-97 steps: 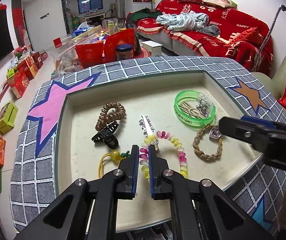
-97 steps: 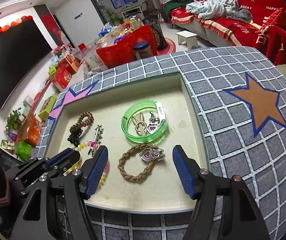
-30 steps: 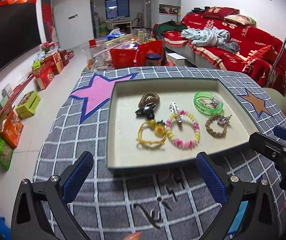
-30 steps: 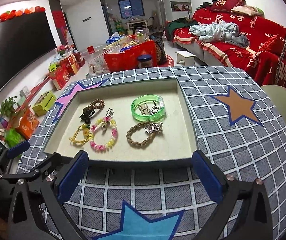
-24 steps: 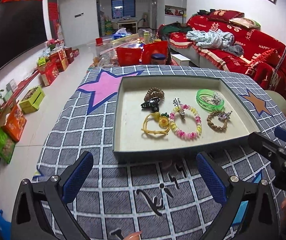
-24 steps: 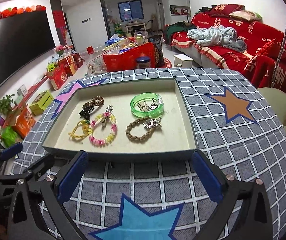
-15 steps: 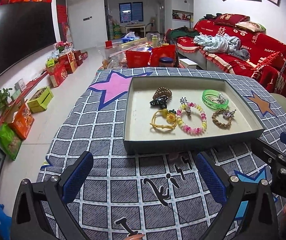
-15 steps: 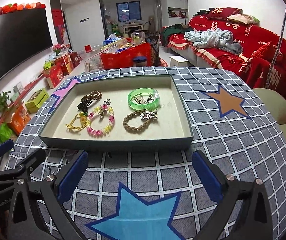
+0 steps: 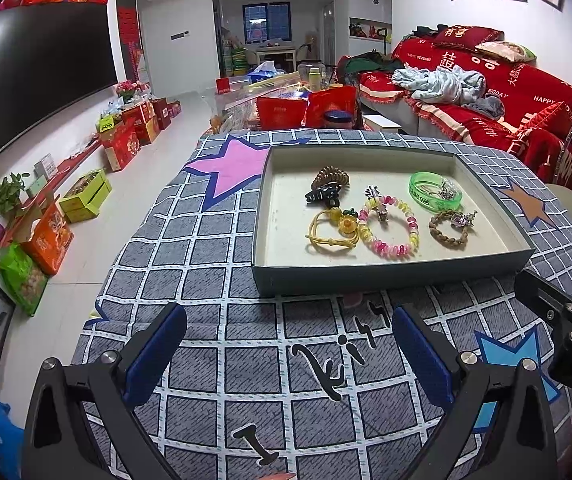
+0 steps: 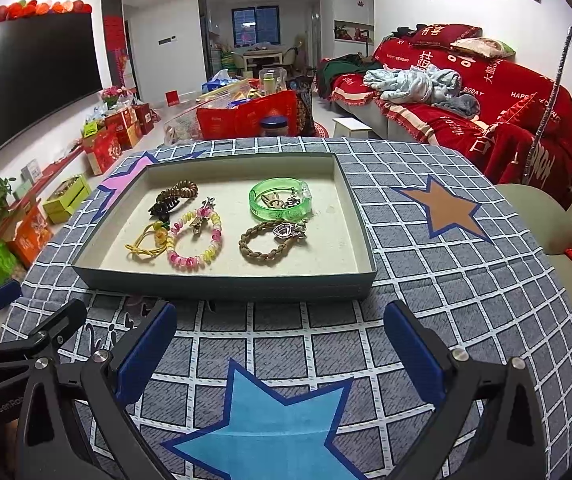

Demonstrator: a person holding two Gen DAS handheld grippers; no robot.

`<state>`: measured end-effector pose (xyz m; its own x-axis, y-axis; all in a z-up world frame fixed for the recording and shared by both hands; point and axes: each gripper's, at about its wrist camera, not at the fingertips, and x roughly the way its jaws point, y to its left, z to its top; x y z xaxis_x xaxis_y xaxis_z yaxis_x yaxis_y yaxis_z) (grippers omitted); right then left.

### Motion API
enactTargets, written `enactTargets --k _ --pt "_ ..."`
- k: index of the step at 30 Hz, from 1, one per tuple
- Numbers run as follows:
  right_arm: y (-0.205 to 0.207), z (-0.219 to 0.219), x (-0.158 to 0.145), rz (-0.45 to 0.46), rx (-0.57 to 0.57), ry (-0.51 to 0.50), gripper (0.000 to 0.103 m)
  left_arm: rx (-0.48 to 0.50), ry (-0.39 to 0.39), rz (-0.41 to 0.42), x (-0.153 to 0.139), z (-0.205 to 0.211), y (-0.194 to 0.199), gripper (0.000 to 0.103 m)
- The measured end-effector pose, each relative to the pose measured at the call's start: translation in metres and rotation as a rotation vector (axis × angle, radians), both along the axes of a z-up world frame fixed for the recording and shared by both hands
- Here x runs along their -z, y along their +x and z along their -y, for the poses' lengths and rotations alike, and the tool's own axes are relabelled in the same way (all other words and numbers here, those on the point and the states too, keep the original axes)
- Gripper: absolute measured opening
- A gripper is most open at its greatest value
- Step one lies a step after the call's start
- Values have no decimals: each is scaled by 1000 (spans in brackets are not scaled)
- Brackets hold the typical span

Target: Organize jewelry

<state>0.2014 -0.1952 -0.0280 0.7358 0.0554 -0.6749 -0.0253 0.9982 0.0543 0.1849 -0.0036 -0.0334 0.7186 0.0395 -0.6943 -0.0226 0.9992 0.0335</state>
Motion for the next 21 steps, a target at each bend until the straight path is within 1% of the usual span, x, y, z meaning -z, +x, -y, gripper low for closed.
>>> enactTargets --k 21 --pt "-1 2 -4 15 4 3 103 0 -7 8 -2 0 1 103"
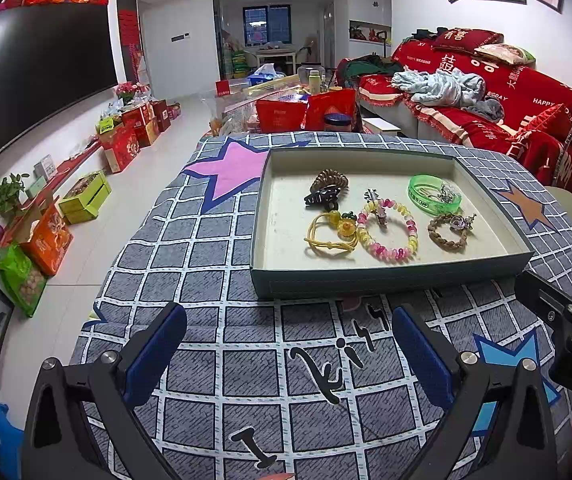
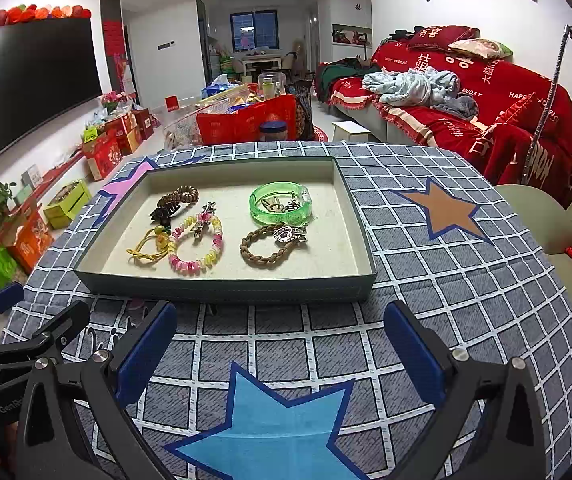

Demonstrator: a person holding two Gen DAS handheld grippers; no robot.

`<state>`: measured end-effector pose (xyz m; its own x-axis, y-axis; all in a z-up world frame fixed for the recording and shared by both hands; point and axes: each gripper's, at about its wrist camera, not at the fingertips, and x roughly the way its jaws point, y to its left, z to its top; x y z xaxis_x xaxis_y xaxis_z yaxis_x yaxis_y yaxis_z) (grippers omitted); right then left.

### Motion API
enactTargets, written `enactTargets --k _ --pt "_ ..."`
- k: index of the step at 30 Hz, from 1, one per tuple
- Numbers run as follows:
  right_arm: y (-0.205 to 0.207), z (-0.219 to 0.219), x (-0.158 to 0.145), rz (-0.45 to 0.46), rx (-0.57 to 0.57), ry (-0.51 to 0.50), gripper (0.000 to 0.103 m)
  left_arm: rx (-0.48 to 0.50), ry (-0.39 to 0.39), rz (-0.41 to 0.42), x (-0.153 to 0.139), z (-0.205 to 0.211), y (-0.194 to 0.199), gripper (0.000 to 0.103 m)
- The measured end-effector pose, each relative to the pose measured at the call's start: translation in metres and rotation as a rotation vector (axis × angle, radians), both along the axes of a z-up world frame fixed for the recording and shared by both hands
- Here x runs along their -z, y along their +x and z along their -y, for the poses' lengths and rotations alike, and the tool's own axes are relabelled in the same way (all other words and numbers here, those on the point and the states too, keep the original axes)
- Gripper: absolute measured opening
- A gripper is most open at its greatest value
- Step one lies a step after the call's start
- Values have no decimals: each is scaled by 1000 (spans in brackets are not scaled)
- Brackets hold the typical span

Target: Organize jewelry

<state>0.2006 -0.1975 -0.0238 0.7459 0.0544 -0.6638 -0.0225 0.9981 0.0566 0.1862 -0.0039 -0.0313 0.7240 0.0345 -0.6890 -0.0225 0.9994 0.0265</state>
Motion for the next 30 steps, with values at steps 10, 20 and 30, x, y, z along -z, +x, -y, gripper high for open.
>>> enactTargets --k 10,20,30 --pt "0 -2 -1 6 -1 0 103 0 1 2 0 0 0 103" --pt "0 -2 -1 8 -1 3 103 1 0 1 0 0 0 103" --pt "-1 -3 -1 9 -1 1 103 0 -2 -1 0 0 0 103"
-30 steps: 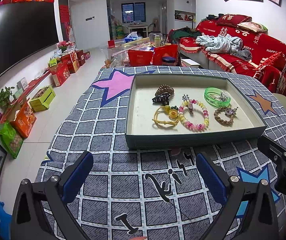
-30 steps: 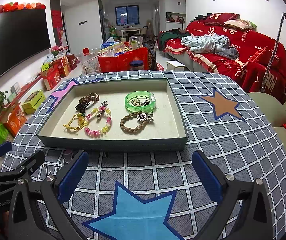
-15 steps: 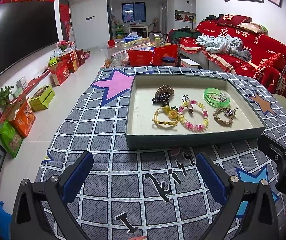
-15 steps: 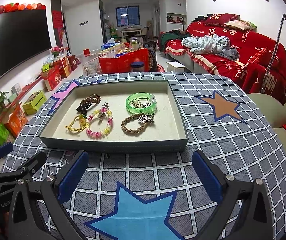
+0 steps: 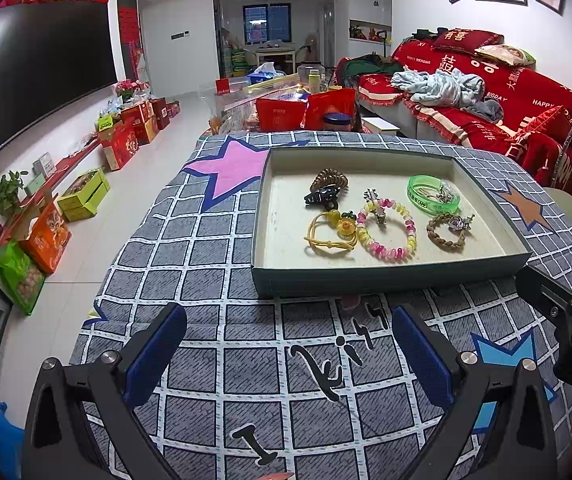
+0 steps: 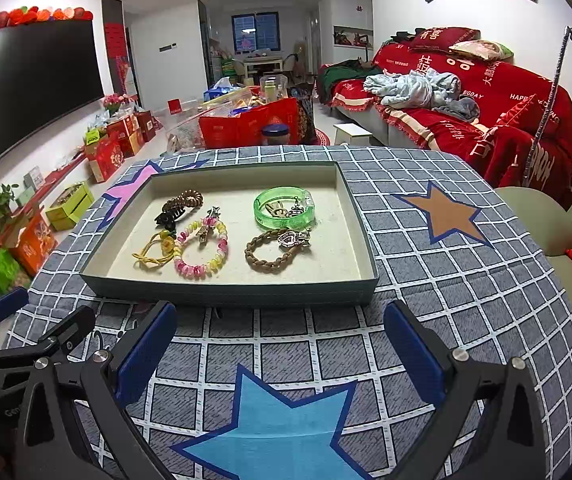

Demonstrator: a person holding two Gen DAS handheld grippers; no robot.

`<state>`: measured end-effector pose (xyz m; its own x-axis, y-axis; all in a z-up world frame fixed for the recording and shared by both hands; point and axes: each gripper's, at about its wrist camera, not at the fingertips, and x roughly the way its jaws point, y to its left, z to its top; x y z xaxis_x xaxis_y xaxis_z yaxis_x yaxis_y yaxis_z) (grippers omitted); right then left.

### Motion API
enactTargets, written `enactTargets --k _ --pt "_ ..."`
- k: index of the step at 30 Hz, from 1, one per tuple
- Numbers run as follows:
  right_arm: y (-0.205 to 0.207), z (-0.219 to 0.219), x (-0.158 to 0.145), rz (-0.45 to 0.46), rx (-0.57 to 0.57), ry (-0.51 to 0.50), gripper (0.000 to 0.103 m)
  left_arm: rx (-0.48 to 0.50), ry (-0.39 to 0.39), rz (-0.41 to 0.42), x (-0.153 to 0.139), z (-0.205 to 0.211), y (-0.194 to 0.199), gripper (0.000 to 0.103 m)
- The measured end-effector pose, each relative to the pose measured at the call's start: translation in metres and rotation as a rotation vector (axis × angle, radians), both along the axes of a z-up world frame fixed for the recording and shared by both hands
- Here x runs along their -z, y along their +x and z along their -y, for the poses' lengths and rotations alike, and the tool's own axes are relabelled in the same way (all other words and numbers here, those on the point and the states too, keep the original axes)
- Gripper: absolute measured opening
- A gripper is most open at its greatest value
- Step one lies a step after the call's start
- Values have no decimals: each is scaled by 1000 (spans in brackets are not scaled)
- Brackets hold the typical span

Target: Organize jewelry

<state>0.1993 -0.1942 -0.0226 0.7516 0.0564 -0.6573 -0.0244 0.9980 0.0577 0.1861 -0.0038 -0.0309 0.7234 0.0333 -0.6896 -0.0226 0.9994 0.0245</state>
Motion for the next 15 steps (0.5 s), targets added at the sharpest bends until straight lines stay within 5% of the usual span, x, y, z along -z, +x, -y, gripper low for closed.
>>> enactTargets --k 15 --pt "0 -1 0 1 -1 -1 103 -3 0 -3 1 0 -2 103"
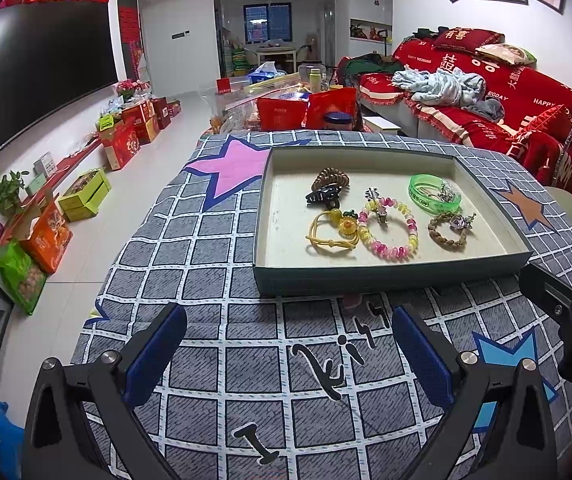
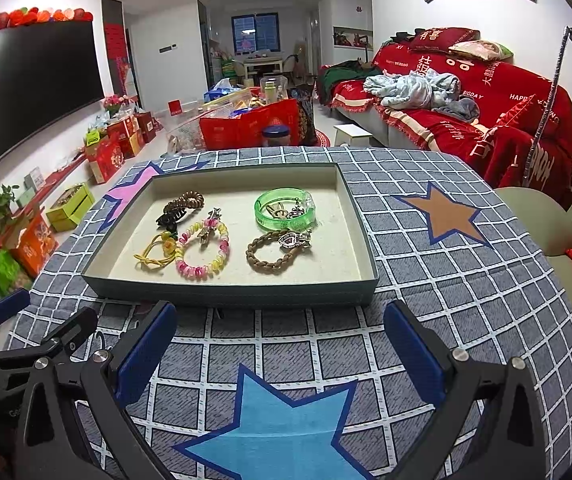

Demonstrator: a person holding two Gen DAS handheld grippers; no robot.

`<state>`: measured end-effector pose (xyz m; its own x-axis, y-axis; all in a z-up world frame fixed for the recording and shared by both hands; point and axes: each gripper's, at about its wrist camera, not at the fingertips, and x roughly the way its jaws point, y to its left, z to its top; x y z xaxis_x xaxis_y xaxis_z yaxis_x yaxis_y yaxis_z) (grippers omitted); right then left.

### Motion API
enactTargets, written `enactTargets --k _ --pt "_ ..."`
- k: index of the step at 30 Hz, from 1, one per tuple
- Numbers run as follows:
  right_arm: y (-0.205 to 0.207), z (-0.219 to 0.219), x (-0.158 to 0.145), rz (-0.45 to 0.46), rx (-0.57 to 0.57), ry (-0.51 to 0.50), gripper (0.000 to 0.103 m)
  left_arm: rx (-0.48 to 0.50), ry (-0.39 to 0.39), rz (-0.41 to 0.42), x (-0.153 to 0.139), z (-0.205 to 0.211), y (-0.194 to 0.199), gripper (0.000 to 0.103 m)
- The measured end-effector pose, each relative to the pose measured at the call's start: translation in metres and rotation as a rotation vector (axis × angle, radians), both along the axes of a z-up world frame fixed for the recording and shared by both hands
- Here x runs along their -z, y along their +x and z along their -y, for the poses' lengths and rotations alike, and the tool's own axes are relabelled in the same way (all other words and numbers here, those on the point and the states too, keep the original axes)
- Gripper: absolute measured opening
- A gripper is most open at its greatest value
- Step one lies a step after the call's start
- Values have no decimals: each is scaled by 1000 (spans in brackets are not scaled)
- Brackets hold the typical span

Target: Organize jewelry

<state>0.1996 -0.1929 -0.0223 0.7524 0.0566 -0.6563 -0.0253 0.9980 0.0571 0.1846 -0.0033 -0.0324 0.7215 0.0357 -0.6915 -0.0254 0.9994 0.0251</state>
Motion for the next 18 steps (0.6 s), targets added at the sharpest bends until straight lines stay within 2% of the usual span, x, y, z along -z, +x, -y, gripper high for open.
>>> enactTargets --k 18 --pt "1 -4 -2 -2 -1 3 103 2 2 -1 2 -1 0 103"
